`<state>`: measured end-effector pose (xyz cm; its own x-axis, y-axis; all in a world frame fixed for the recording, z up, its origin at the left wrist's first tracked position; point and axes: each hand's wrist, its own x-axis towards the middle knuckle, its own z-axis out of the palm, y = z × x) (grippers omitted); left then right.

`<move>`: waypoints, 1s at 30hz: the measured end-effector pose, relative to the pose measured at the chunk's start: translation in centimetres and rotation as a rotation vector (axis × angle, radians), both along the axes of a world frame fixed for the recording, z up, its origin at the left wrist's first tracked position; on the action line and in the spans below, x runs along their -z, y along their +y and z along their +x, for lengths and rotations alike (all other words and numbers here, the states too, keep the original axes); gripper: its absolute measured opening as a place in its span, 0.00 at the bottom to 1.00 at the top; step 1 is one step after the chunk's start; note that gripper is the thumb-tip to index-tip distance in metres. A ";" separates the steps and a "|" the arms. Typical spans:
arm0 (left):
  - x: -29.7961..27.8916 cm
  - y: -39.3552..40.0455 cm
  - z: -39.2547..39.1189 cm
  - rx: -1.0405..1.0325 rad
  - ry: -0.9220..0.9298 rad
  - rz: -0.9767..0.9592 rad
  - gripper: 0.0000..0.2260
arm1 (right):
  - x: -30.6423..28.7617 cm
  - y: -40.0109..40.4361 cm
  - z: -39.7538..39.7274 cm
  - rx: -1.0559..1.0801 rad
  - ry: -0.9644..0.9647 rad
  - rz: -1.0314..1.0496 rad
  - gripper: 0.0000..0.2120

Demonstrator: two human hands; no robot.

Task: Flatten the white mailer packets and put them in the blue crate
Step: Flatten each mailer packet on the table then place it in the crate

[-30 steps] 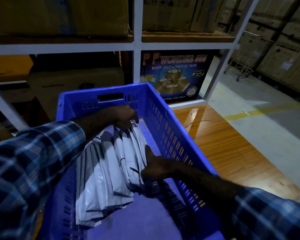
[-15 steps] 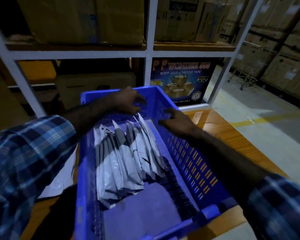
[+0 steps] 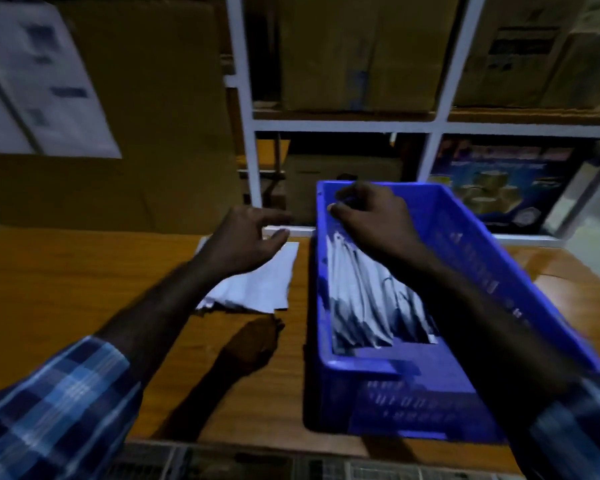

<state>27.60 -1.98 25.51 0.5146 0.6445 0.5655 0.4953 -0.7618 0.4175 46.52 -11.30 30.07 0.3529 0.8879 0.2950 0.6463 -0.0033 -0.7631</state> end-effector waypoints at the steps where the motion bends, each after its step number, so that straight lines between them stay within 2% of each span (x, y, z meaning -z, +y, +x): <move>1: 0.9 -0.6 -2.2 -0.047 0.022 -0.025 0.10 | 0.0 -0.1 -1.8 -0.026 -0.023 0.001 0.11; 4: 4.3 -2.1 -8.3 -0.145 0.077 -0.124 0.14 | 0.5 0.0 -6.7 -0.097 -0.052 -0.001 0.08; 8: 9.7 -2.1 -15.7 -0.290 0.183 -0.266 0.14 | 2.9 1.4 -12.0 -0.138 -0.061 -0.085 0.13; 11: 14.5 -0.7 -20.8 -0.419 0.302 -0.267 0.20 | 5.7 3.2 -15.6 -0.125 -0.045 -0.181 0.14; 14: 18.9 1.6 -24.3 -0.477 0.401 -0.244 0.21 | 9.3 5.5 -18.7 -0.063 -0.017 -0.257 0.14; 17: 22.3 3.3 -26.4 -0.495 0.572 -0.295 0.32 | 12.7 7.9 -20.9 0.040 -0.042 -0.333 0.16; 20: 24.3 3.8 -27.3 -0.490 0.554 -0.384 0.38 | 14.9 10.2 -22.4 0.131 -0.088 -0.392 0.19; 27: 25.5 4.4 -27.7 -0.464 0.568 -0.290 0.35 | 17.2 15.6 -23.5 0.302 -0.189 -0.381 0.23; 30: 25.5 4.4 -27.6 -0.459 0.562 -0.296 0.35 | 18.6 18.1 -22.5 0.332 -0.205 -0.476 0.30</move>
